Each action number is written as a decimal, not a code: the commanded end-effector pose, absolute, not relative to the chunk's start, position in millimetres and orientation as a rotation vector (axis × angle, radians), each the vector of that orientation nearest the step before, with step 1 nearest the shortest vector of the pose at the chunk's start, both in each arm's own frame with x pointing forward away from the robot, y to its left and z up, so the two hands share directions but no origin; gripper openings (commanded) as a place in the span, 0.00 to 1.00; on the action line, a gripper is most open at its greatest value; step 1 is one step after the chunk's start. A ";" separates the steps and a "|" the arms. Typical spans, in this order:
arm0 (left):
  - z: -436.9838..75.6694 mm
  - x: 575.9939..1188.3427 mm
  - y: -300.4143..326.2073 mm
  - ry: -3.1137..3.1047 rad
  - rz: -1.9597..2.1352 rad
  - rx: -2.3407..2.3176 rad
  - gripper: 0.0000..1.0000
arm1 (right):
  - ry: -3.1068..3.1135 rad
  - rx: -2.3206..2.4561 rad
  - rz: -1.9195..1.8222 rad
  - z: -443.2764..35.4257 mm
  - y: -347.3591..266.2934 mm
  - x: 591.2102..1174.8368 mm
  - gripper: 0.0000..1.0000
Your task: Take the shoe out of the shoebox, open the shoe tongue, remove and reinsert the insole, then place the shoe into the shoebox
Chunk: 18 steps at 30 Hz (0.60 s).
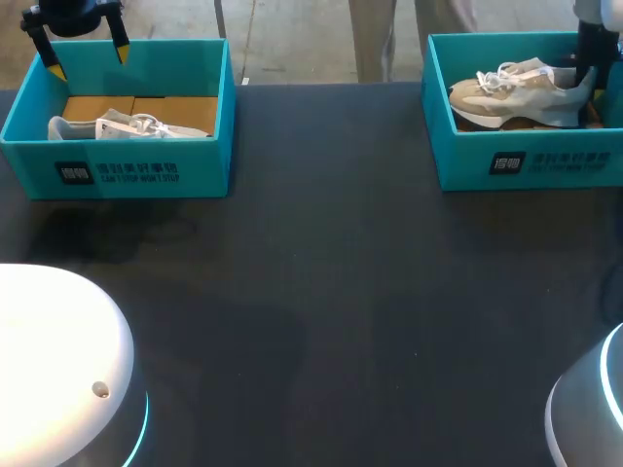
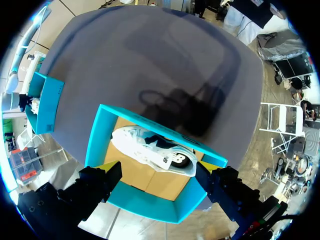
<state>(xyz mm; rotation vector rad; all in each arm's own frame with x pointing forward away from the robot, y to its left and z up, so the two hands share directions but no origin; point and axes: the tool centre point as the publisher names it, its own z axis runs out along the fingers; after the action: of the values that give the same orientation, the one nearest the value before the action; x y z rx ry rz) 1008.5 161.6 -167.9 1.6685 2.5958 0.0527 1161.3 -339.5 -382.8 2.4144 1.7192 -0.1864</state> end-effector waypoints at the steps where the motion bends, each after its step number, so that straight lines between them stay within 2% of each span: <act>1: -167.8 1008.4 161.9 2.596 0.056 1.669 1.00 | 1.717 2.426 -0.190 -380.4 -337.3 1164.2 0.00; 18: -167.8 1008.4 161.9 2.596 0.056 1.669 1.00 | 1.716 2.440 0.025 -305.0 -336.2 1141.7 0.00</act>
<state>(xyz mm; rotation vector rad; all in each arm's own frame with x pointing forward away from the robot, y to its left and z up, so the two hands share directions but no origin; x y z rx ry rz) 1008.5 161.8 -167.9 1.6684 2.5959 0.0526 1163.2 -338.6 -327.9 2.4677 1.7303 -0.0338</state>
